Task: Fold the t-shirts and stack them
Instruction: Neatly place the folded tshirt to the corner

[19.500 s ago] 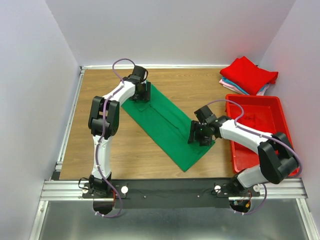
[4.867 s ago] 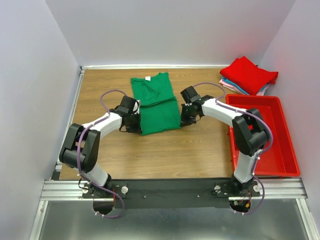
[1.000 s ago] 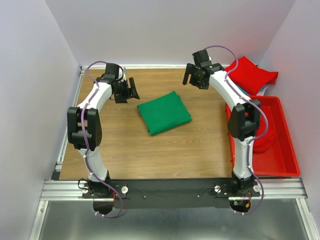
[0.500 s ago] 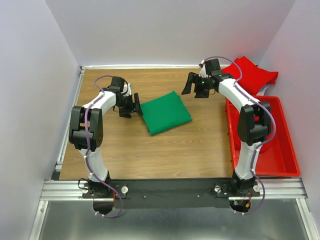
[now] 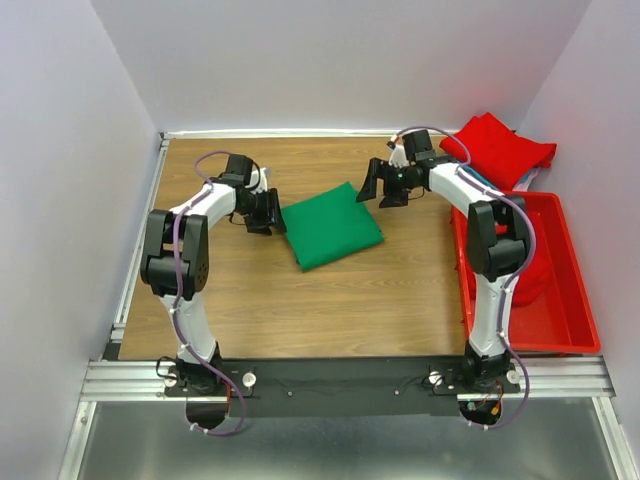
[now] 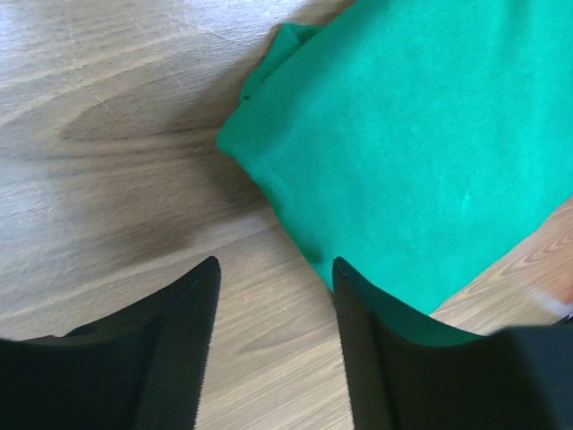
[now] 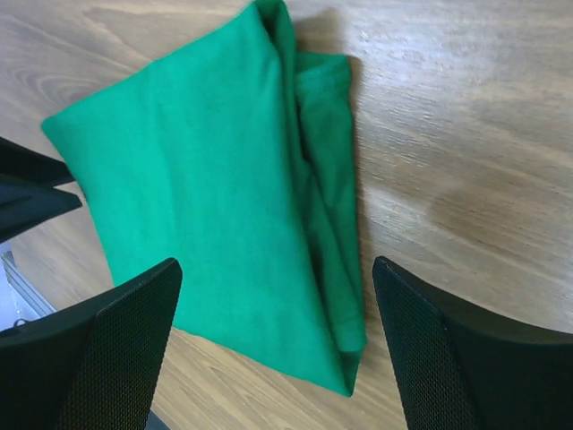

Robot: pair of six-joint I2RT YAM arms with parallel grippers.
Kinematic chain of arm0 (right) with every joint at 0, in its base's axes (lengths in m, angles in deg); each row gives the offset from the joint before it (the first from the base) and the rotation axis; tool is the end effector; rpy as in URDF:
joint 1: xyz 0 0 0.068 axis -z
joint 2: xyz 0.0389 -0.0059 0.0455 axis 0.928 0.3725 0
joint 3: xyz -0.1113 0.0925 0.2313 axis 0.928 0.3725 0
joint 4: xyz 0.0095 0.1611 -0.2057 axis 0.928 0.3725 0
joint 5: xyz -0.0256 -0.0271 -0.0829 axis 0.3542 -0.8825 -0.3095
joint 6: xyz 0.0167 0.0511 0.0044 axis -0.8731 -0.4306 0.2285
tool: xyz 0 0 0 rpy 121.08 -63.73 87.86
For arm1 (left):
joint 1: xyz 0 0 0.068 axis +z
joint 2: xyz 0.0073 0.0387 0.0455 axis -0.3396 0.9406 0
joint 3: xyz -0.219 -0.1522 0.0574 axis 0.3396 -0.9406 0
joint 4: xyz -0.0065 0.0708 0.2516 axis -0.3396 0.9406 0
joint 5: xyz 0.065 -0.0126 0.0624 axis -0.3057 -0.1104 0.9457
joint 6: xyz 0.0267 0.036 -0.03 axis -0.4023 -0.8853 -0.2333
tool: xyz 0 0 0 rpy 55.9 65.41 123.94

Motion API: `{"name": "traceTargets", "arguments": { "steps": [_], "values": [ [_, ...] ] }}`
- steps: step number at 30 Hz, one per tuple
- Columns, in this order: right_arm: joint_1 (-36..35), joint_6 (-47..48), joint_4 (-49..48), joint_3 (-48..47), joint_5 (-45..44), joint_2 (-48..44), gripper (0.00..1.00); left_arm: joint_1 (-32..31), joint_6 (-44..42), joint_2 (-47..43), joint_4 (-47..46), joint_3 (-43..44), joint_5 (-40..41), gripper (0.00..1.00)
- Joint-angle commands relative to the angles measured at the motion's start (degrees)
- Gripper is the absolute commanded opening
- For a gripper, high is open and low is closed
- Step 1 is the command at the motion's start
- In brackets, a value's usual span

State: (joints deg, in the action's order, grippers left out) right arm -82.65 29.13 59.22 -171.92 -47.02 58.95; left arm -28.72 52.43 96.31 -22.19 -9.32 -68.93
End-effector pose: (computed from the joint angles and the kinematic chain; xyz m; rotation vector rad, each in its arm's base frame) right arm 0.4411 0.1321 0.2024 -0.1042 2.5628 0.8744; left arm 0.3818 -0.0747 0.1823 -0.0867 2.7224 -0.7263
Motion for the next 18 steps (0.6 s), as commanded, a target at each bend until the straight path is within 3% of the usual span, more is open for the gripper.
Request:
{"name": "traceTargets", "arguments": {
  "steps": [1,6,8,18],
  "values": [
    [0.11,1.67,-2.12,0.81,2.65,2.22,0.94,-0.45,-1.17,3.02,-1.03,-0.07,-2.16,0.57],
    [0.11,2.02,-3.00,0.55,4.93,4.42,0.94,-0.72,-1.52,5.57,-1.03,1.33,-2.69,0.47],
    [0.11,2.28,-3.27,0.63,5.98,5.47,0.94,-0.80,-1.61,6.45,-1.12,1.77,-2.69,0.38],
    [0.11,2.99,-5.02,2.57,8.71,9.35,0.92,-1.16,-2.48,10.06,-0.95,2.56,-2.52,0.23]
  ]
}}
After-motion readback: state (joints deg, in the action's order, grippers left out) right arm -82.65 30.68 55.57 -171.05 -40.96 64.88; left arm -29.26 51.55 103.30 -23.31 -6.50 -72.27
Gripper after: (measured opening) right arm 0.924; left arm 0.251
